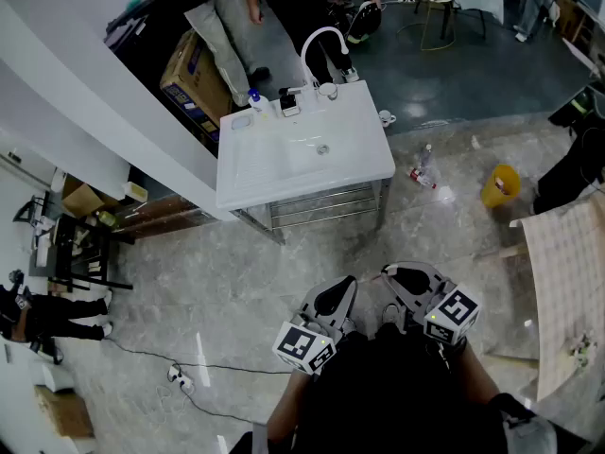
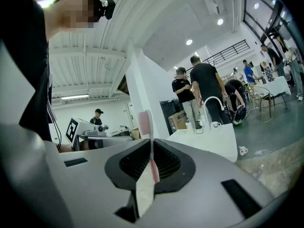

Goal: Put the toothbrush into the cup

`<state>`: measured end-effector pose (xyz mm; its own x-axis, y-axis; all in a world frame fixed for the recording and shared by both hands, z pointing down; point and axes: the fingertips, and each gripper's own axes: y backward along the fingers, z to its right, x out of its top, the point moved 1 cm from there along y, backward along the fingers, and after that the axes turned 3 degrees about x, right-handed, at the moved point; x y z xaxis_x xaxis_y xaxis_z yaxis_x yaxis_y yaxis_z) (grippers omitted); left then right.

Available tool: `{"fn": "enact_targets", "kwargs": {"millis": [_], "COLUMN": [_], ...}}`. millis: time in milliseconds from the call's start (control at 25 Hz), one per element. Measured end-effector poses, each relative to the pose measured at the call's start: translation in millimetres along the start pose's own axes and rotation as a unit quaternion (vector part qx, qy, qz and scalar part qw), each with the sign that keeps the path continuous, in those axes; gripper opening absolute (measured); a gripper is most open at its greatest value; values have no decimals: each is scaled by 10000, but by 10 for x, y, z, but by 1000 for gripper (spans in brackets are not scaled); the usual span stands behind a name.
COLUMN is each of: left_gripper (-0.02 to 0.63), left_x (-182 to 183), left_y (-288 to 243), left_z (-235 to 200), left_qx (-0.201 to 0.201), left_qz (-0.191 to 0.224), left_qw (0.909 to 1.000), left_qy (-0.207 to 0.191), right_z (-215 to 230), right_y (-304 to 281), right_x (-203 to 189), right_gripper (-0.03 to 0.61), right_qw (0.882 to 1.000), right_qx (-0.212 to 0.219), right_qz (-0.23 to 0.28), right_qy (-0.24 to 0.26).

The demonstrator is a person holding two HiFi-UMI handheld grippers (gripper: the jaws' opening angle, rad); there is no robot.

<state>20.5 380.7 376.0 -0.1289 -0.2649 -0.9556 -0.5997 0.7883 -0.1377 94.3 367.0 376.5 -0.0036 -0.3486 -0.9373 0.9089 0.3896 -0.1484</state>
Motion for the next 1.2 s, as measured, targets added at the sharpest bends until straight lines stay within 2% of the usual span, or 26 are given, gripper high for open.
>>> {"fn": "enact_targets", "kwargs": {"millis": [800,1200], "left_gripper": [11,11], "left_x": [-82,-57], "left_y": [-58,-317], "left_z": [97,244], "left_qx": [24,212], "left_qz": [-68,-174], "left_qw": [10000,9996], "left_qy": [40,4], "right_z": [17,268], "right_y": [97,288], "right_x": [-54,18], "right_gripper": [34,34], "right_qw": [9998,9996], "right_qx": [131,226], "right_qz": [86,83], "right_qy": [-134,-154]}}
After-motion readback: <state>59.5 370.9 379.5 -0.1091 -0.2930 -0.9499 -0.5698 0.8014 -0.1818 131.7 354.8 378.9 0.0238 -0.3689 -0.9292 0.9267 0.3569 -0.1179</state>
